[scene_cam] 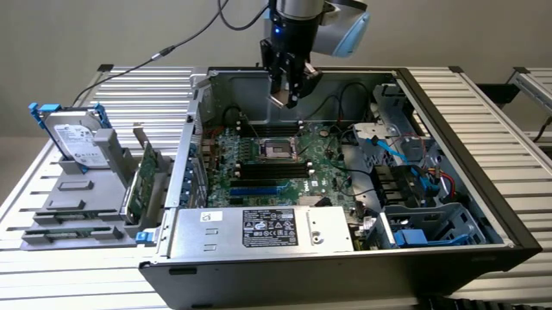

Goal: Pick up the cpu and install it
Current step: 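Place the cpu into insertion slot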

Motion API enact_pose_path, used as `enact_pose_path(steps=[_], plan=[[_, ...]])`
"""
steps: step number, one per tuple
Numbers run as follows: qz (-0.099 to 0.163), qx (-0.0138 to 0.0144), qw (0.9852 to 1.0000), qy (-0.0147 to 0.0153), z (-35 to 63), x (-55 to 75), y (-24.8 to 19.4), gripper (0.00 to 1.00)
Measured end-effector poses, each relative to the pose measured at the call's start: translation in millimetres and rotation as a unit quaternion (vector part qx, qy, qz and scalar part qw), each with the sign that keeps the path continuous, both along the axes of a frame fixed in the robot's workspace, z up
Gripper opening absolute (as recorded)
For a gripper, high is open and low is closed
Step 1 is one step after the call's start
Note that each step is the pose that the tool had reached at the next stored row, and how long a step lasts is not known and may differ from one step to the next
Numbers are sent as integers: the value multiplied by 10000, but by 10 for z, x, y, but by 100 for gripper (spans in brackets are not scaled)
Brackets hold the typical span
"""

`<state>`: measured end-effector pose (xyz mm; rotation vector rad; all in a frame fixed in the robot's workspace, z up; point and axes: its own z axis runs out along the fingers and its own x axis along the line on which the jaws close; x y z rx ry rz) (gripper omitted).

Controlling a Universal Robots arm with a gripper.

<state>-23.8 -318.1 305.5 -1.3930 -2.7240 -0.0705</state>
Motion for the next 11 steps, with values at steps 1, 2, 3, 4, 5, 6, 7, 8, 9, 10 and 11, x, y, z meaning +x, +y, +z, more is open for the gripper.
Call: enact_pose_path(steps=[1,2,3,4,5,6,7,8,9,10,11], plan=[[-72,1,10000,0,0,0,0,55],[-142,1,9999,0,0,0,0,55],[-212,1,9998,0,0,0,0,55],[-277,0,9996,0,1,0,-1,55],[-328,2,9995,0,6,-1,-4,55],[-360,2,9994,0,13,-1,-11,55],[-390,2,9992,1,20,-1,-19,55],[-419,1,9991,2,26,-1,-27,55],[-449,1,9990,2,30,0,-34,55],[-484,1,9988,2,33,-1,-38,55],[-539,1,9985,2,34,0,-38,55]])
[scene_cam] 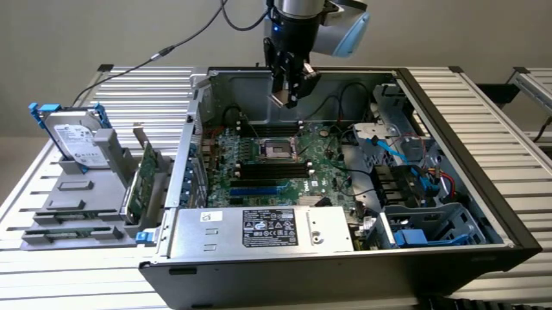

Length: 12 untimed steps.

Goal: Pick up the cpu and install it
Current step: 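Place the cpu into insertion slot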

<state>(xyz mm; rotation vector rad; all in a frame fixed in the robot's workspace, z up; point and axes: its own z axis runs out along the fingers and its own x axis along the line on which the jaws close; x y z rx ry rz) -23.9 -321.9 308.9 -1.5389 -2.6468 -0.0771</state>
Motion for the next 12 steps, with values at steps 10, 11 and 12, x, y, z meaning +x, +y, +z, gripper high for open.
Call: enact_pose_path(steps=[10,11,12], plan=[[-752,0,9972,0,0,0,0,55],[-827,-1,9966,0,0,0,0,55],[-893,-2,9960,0,0,0,0,55]])
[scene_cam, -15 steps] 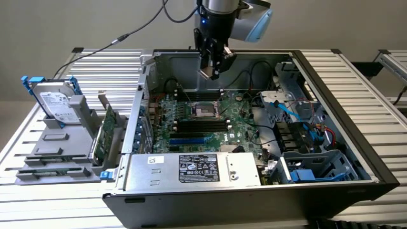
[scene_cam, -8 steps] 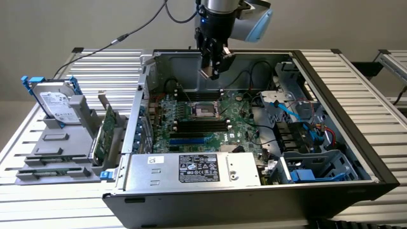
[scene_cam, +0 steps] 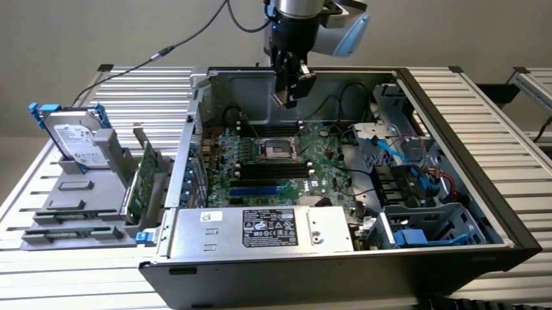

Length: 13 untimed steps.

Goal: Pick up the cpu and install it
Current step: 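Place the cpu into insertion slot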

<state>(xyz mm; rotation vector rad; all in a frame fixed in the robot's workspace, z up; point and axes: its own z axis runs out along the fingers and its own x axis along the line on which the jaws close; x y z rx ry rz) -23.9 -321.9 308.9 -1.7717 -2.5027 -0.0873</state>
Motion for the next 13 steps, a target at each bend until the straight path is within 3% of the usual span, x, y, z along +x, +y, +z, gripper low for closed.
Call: enact_pose_path(steps=[7,13], plan=[[-456,-31,9990,0,1,0,0,55],[-780,-108,9969,-3,0,0,-1,55]])
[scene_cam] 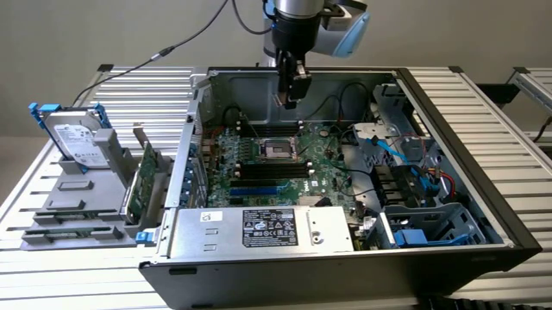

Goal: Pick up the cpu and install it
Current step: 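Place the cpu into insertion slot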

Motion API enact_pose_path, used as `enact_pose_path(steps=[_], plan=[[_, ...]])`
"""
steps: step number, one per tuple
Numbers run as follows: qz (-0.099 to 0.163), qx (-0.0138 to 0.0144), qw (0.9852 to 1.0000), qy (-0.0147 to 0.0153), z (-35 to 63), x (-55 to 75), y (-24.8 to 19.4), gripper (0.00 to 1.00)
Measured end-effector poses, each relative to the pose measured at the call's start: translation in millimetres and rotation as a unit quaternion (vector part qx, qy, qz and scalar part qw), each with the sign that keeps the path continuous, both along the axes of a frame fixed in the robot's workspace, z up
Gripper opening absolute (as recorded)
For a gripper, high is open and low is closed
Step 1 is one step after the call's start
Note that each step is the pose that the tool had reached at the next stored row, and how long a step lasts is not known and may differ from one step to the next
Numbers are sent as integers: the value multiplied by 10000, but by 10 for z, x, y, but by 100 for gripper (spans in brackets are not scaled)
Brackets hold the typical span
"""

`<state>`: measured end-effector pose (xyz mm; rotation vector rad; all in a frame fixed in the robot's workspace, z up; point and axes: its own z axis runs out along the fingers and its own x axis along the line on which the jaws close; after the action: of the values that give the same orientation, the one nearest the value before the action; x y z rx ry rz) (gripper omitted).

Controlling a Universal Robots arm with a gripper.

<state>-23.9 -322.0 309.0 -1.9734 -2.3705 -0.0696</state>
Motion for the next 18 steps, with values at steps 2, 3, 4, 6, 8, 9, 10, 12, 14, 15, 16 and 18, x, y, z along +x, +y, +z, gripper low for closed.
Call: enact_pose_path(steps=[2,3,4,6,8,9,10,12,14,15,16,18], plan=[[-126,-11,9999,0,0,0,0,55],[-192,-14,9998,0,0,0,0,55],[-260,-16,9997,0,0,0,0,55],[-397,-18,9992,0,0,0,1,55],[-539,-23,9985,0,0,0,1,55],[-604,-26,9982,0,0,0,0,55],[-668,-28,9978,0,0,0,0,55],[-798,-33,9968,0,1,0,0,55],[-926,-38,9957,0,0,0,0,55],[-979,-40,9952,0,-1,0,1,55],[-1013,-43,9949,-1,-1,-2,0,55],[-1046,-44,9945,-5,-3,-15,-1,55]])
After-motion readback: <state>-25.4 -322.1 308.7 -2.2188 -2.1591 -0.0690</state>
